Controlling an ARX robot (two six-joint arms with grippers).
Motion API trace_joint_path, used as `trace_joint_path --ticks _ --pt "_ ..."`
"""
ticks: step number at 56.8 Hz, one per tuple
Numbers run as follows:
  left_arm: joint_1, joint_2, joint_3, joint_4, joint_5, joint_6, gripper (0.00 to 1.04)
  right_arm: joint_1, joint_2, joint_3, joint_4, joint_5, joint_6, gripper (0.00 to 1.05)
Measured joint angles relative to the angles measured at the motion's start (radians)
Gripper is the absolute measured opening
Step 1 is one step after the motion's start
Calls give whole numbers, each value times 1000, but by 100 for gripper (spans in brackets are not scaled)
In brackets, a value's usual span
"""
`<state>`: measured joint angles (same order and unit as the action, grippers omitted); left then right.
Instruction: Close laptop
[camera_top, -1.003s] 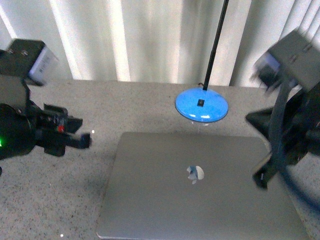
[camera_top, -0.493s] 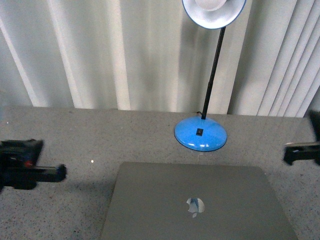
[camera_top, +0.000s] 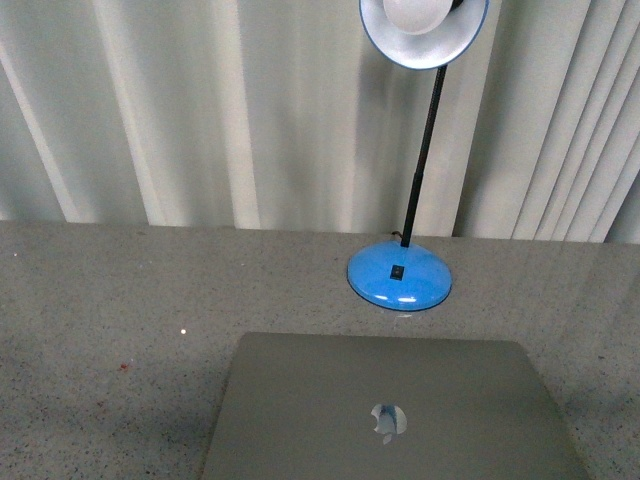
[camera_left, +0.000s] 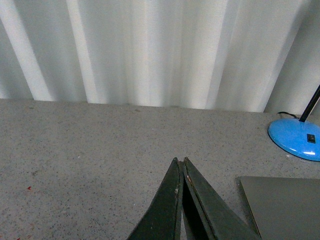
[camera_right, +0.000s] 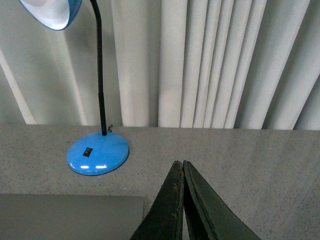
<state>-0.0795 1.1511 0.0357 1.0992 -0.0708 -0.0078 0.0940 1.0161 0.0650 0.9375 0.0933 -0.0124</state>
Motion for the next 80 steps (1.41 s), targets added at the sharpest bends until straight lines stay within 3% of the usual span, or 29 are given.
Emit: trace_joint_path --ticks 4,8,31,49,80 --pt "50 -69 -8 -64 63 1 4 -16 -55 -15 -45 -22 1 3" --pt "72 -179 -6 -189 64 1 4 -65 -116 -29 -92 -88 1 3" --pt "77 -549 -8 -508 70 3 4 -92 -428 -59 -362 -92 2 3" --pt "77 -746 -9 -693 70 3 4 -92 -626 -59 -547 -92 2 3" --pt "77 -954 -9 -899 71 3 4 -92 -824 -59 -743 -92 2 3"
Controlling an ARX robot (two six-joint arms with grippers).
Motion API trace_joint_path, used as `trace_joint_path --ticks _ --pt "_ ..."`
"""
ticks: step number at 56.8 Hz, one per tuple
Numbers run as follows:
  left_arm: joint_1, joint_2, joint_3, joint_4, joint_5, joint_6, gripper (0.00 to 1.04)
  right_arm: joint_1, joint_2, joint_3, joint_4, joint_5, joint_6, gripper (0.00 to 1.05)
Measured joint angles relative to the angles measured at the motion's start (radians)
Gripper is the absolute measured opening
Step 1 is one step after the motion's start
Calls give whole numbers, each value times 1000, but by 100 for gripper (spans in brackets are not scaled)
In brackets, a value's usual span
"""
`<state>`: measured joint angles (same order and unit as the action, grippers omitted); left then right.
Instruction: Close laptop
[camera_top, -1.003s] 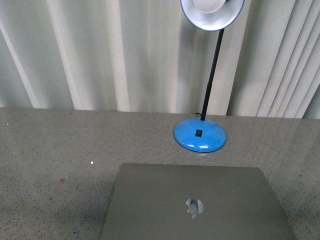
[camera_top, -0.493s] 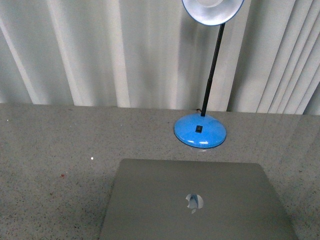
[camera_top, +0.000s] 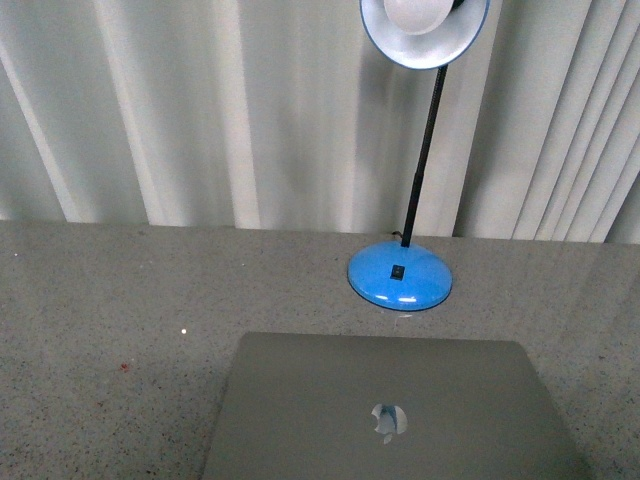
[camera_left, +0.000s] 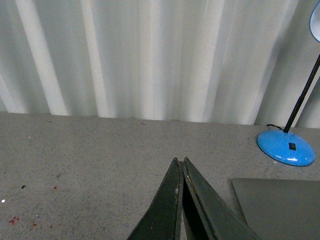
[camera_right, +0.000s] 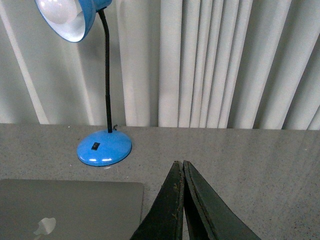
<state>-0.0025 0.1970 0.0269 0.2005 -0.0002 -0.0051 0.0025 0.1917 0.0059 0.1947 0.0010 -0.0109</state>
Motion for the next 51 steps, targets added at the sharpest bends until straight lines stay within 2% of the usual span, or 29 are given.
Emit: trace_joint_path --ticks 4,5,8,28,31,39,51 --pt "0 -23 0 -23 0 0 4 0 -35 0 -36 0 0 3" --pt "0 -41 0 -40 0 0 4 0 -74 1 -93 0 0 3" --pt "0 -144 0 -180 0 1 4 0 -157 0 -187 -2 0 3" --pt "0 -194 0 -200 0 0 4 0 -187 0 -194 -2 0 3" --pt "0 -194 0 -200 0 0 5 0 -187 0 -194 -2 0 13" --pt "0 -194 0 -200 0 0 42 0 -187 0 -194 -2 0 49" --pt "0 -194 0 -200 0 0 83 0 -187 0 -194 -2 0 89"
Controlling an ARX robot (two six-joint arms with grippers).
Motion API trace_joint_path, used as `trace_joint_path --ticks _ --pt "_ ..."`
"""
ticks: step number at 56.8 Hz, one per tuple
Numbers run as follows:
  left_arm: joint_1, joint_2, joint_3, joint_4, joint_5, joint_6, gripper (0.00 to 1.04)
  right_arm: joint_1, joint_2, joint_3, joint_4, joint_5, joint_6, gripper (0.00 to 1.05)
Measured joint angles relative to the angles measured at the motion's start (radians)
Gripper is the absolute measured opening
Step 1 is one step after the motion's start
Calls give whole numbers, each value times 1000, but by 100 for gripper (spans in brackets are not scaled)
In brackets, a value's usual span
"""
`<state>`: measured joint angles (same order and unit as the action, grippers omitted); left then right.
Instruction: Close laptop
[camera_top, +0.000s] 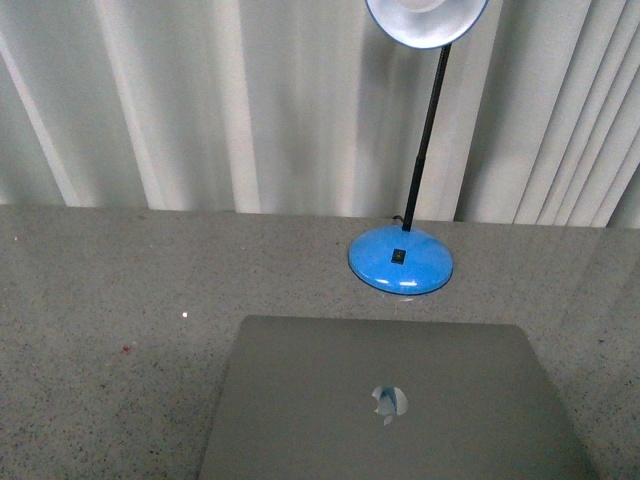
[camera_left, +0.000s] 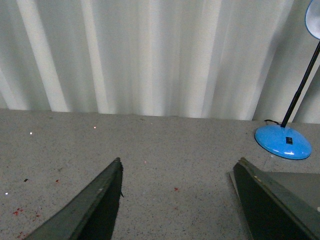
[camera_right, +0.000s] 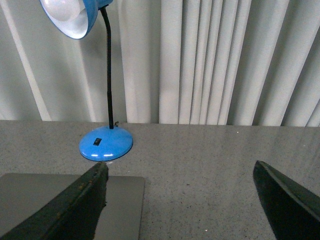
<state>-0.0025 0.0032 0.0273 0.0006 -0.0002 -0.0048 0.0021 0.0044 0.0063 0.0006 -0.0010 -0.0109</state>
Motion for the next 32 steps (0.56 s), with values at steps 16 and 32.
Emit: trace_joint_path --ticks 16,32 --pt "0 0 0 0 0 0 98 0 0 0 0 0 0 97" --pt "0 0 0 0 0 0 98 0 0 0 0 0 0 97"
